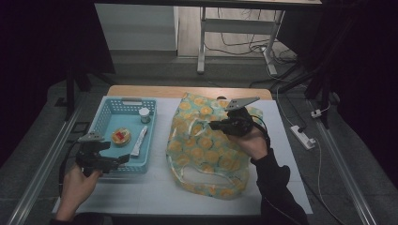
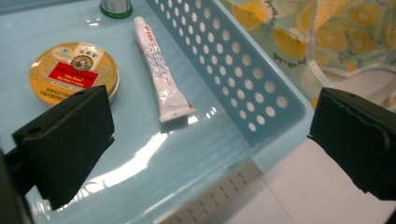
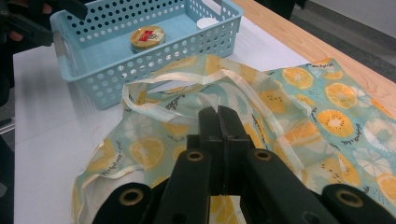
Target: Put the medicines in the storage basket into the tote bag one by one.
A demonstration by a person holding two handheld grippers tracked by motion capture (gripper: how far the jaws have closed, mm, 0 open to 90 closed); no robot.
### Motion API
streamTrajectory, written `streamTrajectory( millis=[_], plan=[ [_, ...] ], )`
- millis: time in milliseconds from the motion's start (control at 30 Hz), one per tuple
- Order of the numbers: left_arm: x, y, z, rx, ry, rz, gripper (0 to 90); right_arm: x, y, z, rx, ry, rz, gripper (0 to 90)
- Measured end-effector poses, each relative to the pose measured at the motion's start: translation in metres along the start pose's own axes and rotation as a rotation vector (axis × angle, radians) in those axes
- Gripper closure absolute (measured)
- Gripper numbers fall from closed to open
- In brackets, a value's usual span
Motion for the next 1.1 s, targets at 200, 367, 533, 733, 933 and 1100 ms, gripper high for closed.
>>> streamTrajectory(
  millis=[200, 367, 533, 733, 933, 1100],
  plan=[
    [0.01, -0.009, -0.005, -0.002, -0.014, -0.003, 0.0, 0.0, 0.0, 0.0, -0.002, 0.0, 0.0, 90.0],
    [0.018, -0.017, -0.008, 0.012, -0.039, -0.01, 0.0, 0.0, -0.001, 0.001, -0.004, 0.003, -0.001, 90.0],
    [0.026, -0.024, -0.015, 0.044, -0.065, -0.017, 0.0, -0.001, -0.001, 0.002, -0.009, 0.003, -0.002, 90.0],
    [0.037, -0.033, -0.024, 0.051, -0.084, 0.011, 0.0, -0.001, -0.001, 0.001, -0.007, 0.004, 0.0, 90.0],
    [0.048, -0.042, -0.036, 0.084, -0.104, 0.019, 0.0, -0.002, 0.0, 0.001, -0.006, 0.004, -0.001, 90.0],
    [0.058, -0.048, -0.047, 0.115, -0.131, 0.02, 0.0, -0.002, 0.0, 0.001, -0.006, 0.006, -0.002, 90.0]
  ],
)
Point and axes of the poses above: each handheld gripper's, and its own axes: z roughly backward along the jaws, y roughly out of its underside, x roughly to its left, the point moved 7 cm from there along -z, roughly forward along the jaws, and after that the axes turned 7 degrees about y, right-handed, at the moved point
